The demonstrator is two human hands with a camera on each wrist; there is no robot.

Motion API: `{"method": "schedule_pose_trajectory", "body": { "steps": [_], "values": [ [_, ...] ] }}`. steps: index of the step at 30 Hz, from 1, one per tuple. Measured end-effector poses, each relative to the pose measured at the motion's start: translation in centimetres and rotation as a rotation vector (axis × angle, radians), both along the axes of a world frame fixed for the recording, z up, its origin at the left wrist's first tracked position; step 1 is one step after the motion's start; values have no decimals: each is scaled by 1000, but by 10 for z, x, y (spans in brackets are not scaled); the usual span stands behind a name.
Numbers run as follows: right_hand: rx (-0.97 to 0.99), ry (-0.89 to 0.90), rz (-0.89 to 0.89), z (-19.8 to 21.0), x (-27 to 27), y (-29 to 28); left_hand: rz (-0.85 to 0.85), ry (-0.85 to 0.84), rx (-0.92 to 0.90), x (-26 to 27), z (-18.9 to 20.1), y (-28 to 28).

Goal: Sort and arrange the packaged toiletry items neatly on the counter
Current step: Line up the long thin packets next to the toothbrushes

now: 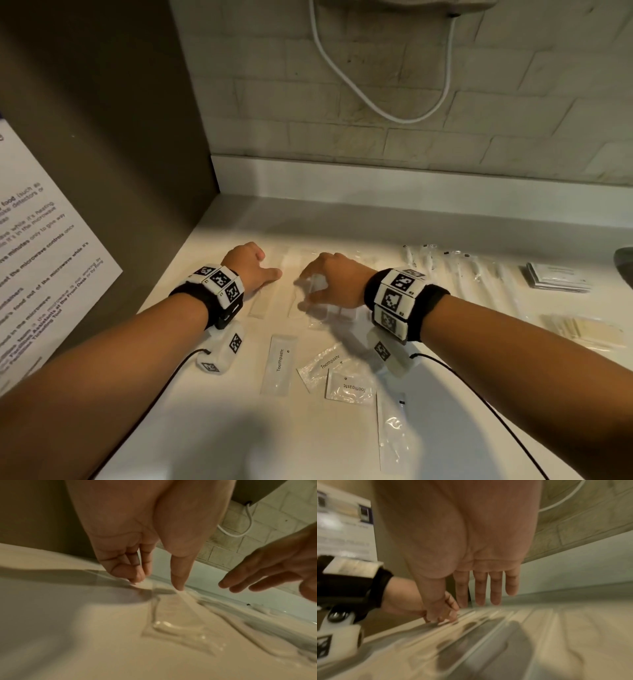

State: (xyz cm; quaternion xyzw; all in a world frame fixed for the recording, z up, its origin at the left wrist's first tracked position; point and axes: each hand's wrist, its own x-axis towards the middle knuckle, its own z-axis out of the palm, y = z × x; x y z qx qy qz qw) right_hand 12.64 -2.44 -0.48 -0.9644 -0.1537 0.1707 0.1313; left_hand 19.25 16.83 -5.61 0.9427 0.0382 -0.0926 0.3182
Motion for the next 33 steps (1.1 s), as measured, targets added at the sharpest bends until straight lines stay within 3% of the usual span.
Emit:
{"method": "schedule_pose_trajectory", "body": {
  "steps": [5,10,13,17,33],
  "values": [
    [39,-32,-122,16,-18,-51,-285,-88,69,-18,21,-24],
    [-118,37,-169,3,-44,-81,-659,-128,292,-46,26,-70],
    [-275,7,-109,-7,-49,-87,-795,-147,437,-56,19,-84],
    [-375,11,-68,-18,-50,-88,-812,-99,491,-56,9,-88],
    [-336,0,-112,-19,-52,-92,-815,-124,509,-55,7,-99]
  ]
}}
